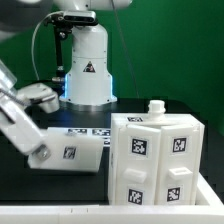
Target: Assemble cabinet
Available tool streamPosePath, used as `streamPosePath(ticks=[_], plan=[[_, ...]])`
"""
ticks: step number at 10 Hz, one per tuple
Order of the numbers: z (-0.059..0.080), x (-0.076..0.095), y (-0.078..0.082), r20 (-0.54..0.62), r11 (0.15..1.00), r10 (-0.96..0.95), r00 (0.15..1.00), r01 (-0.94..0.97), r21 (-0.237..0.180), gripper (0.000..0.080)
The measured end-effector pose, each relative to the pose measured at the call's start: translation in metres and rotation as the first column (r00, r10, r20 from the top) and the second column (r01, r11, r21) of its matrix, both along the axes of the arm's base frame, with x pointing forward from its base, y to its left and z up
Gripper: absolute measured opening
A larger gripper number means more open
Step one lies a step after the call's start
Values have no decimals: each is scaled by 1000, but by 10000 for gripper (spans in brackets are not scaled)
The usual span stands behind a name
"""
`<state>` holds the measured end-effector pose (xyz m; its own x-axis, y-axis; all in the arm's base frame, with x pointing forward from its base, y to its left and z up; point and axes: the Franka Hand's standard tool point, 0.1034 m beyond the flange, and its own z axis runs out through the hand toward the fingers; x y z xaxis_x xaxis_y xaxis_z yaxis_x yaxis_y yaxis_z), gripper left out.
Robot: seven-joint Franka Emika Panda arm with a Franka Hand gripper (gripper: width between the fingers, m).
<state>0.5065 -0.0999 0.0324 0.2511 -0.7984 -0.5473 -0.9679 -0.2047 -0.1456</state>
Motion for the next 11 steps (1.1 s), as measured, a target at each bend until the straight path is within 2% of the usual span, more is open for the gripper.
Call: streamPosePath(ticks=[2,8,11], plan=[[5,6,-5,109,997,-42,993,49,-57,287],[-2,1,-25,357,984,-170,919,177,11,287],[-10,-7,-27,499,987,-100,861,150,-61,287]])
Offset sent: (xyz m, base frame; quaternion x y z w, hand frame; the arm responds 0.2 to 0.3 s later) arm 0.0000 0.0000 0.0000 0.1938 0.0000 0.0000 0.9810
